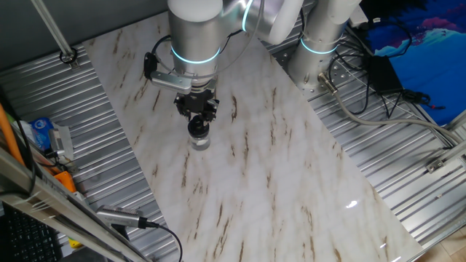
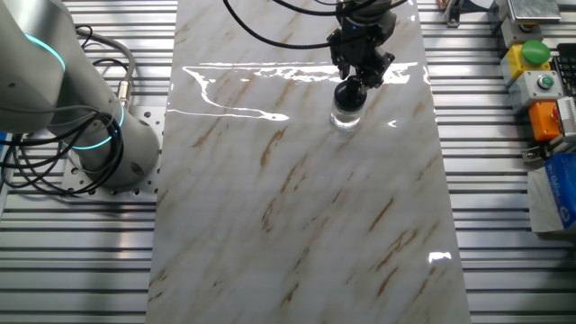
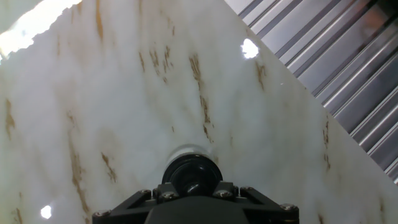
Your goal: Screw the lid onto the jar
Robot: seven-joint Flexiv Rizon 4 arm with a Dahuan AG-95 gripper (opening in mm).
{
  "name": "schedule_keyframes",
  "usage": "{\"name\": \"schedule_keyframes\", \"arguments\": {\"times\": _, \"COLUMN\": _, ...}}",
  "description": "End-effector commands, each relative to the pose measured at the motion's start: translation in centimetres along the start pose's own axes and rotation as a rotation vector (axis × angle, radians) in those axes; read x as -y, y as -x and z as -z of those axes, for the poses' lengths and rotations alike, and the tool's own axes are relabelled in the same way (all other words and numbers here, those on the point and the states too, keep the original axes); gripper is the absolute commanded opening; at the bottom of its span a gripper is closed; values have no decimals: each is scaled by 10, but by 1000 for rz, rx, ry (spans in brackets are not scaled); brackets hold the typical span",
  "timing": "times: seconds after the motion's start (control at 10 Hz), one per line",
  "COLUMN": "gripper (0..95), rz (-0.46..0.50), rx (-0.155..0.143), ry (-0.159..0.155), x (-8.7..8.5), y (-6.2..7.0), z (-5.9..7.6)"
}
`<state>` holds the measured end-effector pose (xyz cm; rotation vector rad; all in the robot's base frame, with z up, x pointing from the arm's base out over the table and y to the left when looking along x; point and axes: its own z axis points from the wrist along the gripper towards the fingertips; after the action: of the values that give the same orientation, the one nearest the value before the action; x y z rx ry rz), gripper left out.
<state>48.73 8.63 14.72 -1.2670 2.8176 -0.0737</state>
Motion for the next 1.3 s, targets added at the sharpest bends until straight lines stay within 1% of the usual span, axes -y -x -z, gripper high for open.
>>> {"name": "schedule_keyframes", "arguments": {"times": 0.1, "gripper": 0, "rz": 81, "rx": 5, "ry": 9, "x": -2, "y": -8, "z": 6}}
{"name": "schedule_keyframes", "arguments": {"times": 0.5, "gripper": 0, "rz": 96, "rx": 3, "ry": 7, "x": -2, "y": -8, "z": 6}}
{"name": "schedule_keyframes", "arguments": {"times": 0.6, "gripper": 190, "rz": 96, "rx": 4, "ry": 8, "x": -2, "y": -9, "z": 6}}
{"name": "schedule_keyframes", "arguments": {"times": 0.7, "gripper": 190, "rz": 94, "rx": 4, "ry": 10, "x": -2, "y": -9, "z": 7}}
{"name": "schedule_keyframes", "arguments": {"times": 0.8, "gripper": 0, "rz": 92, "rx": 4, "ry": 10, "x": -3, "y": -10, "z": 8}}
{"name": "schedule_keyframes", "arguments": {"times": 0.9, "gripper": 0, "rz": 93, "rx": 4, "ry": 9, "x": -3, "y": -10, "z": 8}}
{"name": "schedule_keyframes", "arguments": {"times": 1.0, "gripper": 190, "rz": 93, "rx": 4, "ry": 9, "x": -3, "y": -10, "z": 8}}
{"name": "schedule_keyframes", "arguments": {"times": 1.3, "gripper": 190, "rz": 95, "rx": 7, "ry": 8, "x": -2, "y": -11, "z": 7}}
